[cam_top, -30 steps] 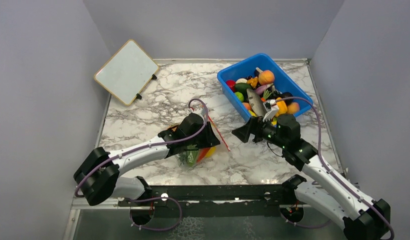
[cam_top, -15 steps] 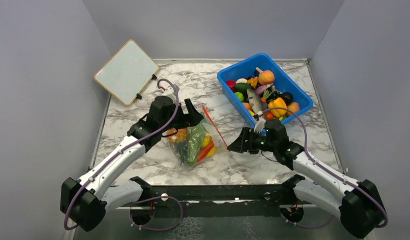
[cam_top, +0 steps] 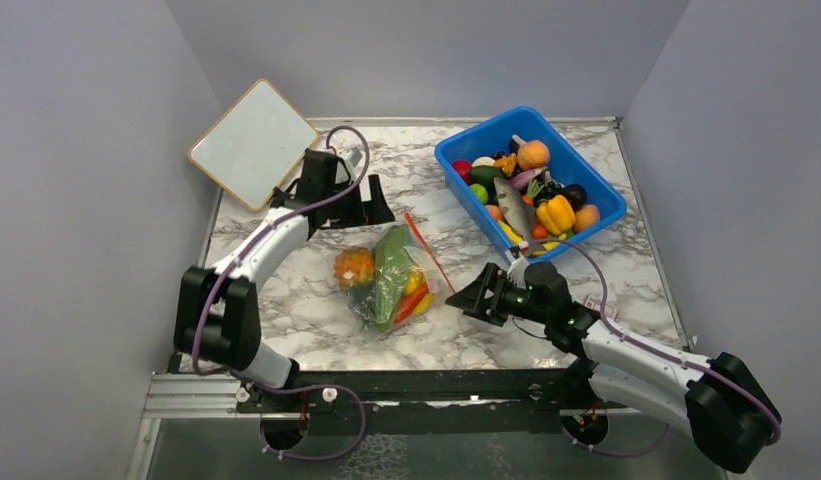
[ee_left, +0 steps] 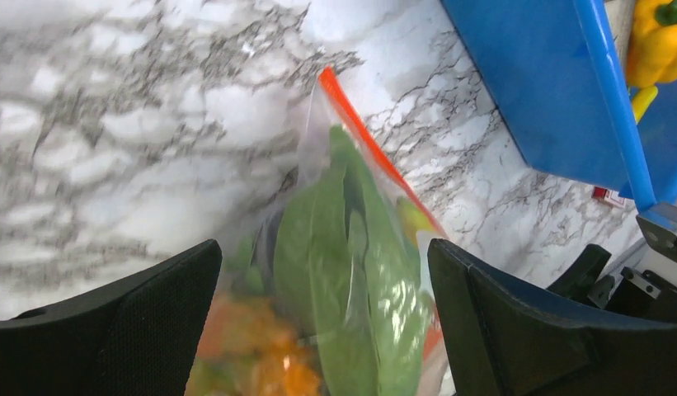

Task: Open the zip-top bag and remove the fake food
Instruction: Pick up the zipper food storage bag at the center of the board.

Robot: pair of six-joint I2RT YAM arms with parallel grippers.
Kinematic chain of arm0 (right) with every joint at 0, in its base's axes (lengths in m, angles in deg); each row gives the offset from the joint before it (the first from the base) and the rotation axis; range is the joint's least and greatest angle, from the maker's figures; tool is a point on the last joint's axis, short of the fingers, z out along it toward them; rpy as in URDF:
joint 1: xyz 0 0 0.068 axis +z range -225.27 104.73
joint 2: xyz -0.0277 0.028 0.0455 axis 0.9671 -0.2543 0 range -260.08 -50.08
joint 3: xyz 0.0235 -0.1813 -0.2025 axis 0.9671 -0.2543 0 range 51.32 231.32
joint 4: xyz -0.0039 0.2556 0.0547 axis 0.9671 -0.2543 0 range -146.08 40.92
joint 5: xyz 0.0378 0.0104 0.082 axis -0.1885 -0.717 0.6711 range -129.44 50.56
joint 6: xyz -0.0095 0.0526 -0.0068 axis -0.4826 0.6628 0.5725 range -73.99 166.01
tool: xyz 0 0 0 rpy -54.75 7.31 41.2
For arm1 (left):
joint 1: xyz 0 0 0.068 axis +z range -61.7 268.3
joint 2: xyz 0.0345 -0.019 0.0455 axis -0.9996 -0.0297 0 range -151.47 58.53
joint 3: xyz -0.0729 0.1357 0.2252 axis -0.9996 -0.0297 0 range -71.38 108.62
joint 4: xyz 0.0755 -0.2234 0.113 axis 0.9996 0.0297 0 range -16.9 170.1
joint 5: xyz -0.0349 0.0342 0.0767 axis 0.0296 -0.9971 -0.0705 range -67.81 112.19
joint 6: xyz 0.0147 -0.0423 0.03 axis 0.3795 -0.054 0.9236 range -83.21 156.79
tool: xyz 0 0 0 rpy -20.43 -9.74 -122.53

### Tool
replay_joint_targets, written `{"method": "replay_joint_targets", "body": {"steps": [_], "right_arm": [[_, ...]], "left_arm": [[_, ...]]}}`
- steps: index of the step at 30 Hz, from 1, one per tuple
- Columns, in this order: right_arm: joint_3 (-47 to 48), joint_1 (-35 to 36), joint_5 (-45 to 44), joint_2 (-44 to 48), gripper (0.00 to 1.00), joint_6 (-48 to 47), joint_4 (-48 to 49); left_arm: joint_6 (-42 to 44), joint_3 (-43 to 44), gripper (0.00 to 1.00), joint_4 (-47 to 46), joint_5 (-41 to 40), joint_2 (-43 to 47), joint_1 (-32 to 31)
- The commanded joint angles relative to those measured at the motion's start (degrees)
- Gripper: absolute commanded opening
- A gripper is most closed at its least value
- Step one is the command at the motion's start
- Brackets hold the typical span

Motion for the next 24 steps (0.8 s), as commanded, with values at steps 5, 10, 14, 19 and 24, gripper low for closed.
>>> {"method": "replay_joint_targets", "body": {"steps": [5,10,14,19,24], "right_arm": [[-3.7,2.5,-10.3,4.6,0.88,15.1,4.0],[-1.1,2.8,-10.3,4.1,0.88,12.7,-1.5],[-3.4,2.8,-10.1,5.8,0.88,13.0,-3.0],[-3.5,2.8,-7.9,6.2,0.88,8.8,-2.0],[-0.4,2.8,-7.2,3.9,0.88,4.8,-5.4]], "left_arm": [[10.7,23.0,0.98,1.9,19.4,-26.9,0.8],[10.8,24.5,0.93,4.4,23.3,-34.3,0.7],[12.5,22.0,0.91,4.4,24.1,-34.0,0.7],[13.7,22.2,0.83,4.3,27.3,-36.0,0.7],[13.6,22.5,0.6,4.4,30.8,-36.0,0.5]]}}
